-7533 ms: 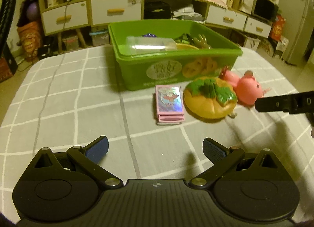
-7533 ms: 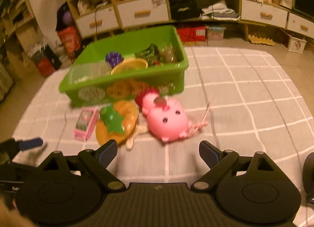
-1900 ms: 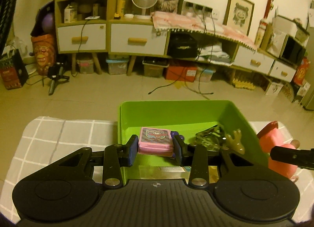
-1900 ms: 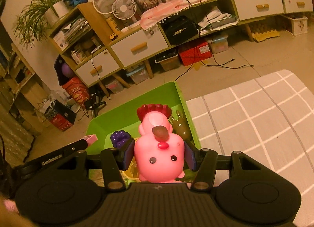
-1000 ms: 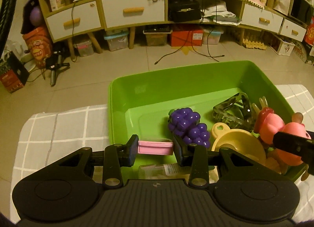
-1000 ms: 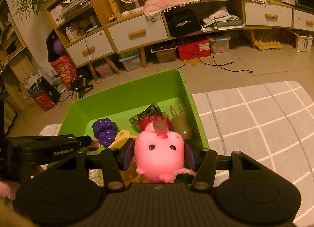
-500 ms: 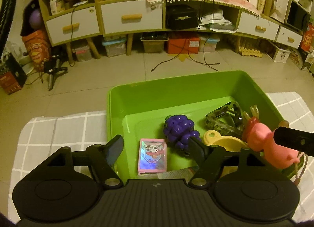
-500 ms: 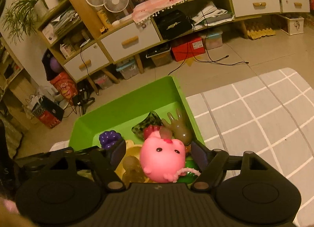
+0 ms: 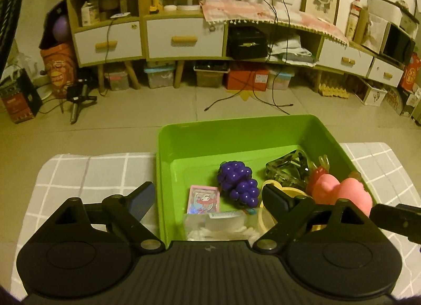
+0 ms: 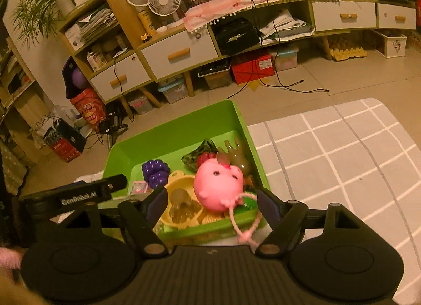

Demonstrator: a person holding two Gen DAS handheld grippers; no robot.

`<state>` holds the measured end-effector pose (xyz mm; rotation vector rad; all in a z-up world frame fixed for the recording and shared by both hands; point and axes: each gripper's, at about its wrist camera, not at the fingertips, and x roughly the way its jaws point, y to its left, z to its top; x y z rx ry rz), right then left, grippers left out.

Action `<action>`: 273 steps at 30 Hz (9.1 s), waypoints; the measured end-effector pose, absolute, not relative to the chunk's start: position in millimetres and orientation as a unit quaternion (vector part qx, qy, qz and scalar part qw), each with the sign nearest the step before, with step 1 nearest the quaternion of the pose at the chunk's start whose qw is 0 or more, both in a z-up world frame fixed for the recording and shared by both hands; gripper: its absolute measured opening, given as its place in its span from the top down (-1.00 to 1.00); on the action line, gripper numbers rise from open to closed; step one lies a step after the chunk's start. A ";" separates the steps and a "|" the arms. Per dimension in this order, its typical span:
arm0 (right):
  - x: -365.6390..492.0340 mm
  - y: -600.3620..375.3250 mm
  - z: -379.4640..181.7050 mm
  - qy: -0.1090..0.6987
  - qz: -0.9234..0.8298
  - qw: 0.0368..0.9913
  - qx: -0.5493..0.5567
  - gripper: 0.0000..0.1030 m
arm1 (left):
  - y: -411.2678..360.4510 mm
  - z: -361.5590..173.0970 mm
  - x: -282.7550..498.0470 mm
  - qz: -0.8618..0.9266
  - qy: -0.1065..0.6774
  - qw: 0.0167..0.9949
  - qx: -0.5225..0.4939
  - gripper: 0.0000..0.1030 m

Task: Organize rigid objects
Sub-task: 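Open both tools to release card box and pig, then withdraw, then move left tool to orange pumpkin toy while right tool approaches white starfish, then grasp orange pumpkin toy with left tool while right tool moves to starfish, then grasp white starfish with right tool while left tool holds pumpkin, then carry pumpkin with left tool while right tool carries starfish over bin, then open both tools to drop pumpkin and starfish into green bin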

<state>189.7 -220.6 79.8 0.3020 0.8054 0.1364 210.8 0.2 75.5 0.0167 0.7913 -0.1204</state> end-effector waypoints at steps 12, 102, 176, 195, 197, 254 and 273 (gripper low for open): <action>153.2 -223.8 89.1 0.399 0.064 0.903 0.148 -0.01 | 18.9 91.1 168.6 -0.062 0.379 0.923 -0.014 -0.93; 107.3 -254.4 29.3 0.475 0.034 0.878 0.053 -0.22 | -36.0 16.9 100.3 -0.173 0.367 0.913 -0.042 -0.49; 104.4 -170.1 6.8 0.338 0.203 0.918 -0.051 0.68 | 30.2 9.5 73.3 -0.134 0.334 0.933 0.003 -0.69; 123.4 -183.4 68.2 0.281 0.200 0.939 0.005 0.68 | 39.5 69.5 108.2 -0.124 0.287 0.949 -0.046 -0.69; 133.9 -185.1 73.8 0.276 0.192 0.942 0.002 0.68 | 38.6 74.2 121.3 -0.122 0.286 0.949 -0.051 -0.69; 258.9 -171.1 66.2 0.323 0.078 0.936 -0.116 0.27 | 7.6 78.5 235.0 -0.077 0.338 0.937 0.046 -0.96; 154.2 -197.3 102.2 0.335 0.057 0.940 -0.036 0.06 | 10.9 94.1 123.7 -0.086 0.339 0.937 0.008 -0.96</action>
